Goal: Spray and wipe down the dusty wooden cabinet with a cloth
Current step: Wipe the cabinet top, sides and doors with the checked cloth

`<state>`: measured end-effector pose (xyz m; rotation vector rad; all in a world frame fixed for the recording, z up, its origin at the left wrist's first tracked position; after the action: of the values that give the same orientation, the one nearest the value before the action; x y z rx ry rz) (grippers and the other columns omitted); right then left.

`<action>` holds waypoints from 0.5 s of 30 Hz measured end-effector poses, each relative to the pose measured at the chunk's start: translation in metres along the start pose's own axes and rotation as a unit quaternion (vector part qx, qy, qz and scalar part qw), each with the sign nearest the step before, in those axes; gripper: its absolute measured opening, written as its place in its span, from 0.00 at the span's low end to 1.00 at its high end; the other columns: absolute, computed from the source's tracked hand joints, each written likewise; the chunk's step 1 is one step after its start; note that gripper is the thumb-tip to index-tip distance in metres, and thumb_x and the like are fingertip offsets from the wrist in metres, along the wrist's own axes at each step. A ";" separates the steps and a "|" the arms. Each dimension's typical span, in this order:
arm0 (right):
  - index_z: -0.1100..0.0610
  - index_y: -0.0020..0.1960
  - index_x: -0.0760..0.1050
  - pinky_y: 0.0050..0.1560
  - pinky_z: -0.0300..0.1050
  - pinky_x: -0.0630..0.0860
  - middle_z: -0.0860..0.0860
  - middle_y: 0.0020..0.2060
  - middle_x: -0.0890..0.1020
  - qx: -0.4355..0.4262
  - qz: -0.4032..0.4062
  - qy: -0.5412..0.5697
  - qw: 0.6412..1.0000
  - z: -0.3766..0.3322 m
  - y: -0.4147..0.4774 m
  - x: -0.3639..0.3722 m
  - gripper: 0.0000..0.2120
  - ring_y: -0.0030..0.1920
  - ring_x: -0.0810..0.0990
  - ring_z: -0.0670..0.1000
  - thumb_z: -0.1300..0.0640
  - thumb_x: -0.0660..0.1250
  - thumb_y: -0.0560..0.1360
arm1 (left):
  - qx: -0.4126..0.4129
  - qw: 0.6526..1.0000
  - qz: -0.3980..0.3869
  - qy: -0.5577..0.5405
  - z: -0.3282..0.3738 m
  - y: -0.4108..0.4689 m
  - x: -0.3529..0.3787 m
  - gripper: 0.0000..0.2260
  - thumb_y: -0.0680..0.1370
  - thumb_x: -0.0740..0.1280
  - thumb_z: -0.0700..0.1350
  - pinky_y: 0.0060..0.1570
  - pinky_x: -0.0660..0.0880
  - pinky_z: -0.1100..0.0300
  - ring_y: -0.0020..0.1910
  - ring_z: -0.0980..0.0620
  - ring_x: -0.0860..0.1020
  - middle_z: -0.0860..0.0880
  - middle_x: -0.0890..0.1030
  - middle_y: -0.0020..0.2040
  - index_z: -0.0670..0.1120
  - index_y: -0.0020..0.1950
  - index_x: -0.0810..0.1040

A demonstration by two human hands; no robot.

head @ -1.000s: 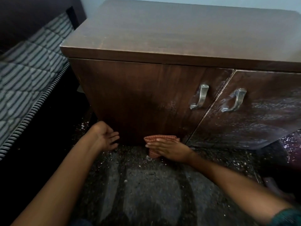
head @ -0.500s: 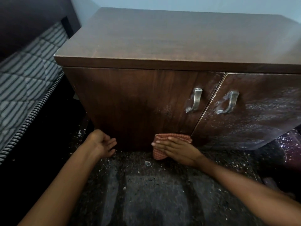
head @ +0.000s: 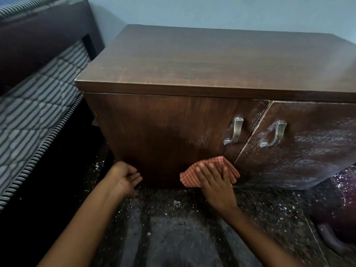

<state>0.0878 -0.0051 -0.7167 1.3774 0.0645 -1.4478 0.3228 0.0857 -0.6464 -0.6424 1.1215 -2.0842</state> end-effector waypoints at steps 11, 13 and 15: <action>0.54 0.77 0.39 0.73 0.58 0.36 0.49 0.77 0.39 0.012 -0.014 0.045 0.999 -0.026 0.018 -0.003 0.40 0.76 0.39 0.50 0.55 0.56 0.70 | 0.155 0.944 0.036 0.290 0.012 -0.007 -0.013 0.07 0.78 0.59 0.35 0.52 0.68 0.54 0.50 0.45 0.72 0.38 0.75 0.53 0.37 0.49 0.76; 0.55 0.77 0.38 0.73 0.57 0.35 0.49 0.76 0.38 0.019 0.030 0.048 0.998 -0.030 0.050 -0.022 0.41 0.76 0.39 0.50 0.53 0.56 0.70 | 0.156 0.937 0.028 0.312 0.010 -0.008 -0.007 0.08 0.78 0.59 0.35 0.52 0.70 0.55 0.50 0.46 0.72 0.38 0.75 0.51 0.34 0.54 0.75; 0.56 0.76 0.36 0.73 0.56 0.35 0.50 0.76 0.36 0.047 0.064 0.050 0.996 -0.033 0.082 -0.043 0.43 0.76 0.37 0.51 0.51 0.56 0.69 | 0.172 0.923 0.016 0.344 0.010 -0.009 0.000 0.14 0.79 0.59 0.36 0.54 0.72 0.54 0.52 0.46 0.73 0.35 0.77 0.55 0.32 0.63 0.71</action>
<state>0.1557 0.0099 -0.6474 1.5033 -0.0283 -1.2891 0.3267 0.0839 -0.6334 0.3110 1.0508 -2.4683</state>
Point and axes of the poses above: each hand's wrist, its own y-axis towards the middle knuckle, its own x-axis out of the palm, z = x × y, the point moved 4 cm from there along y, towards the middle knuckle
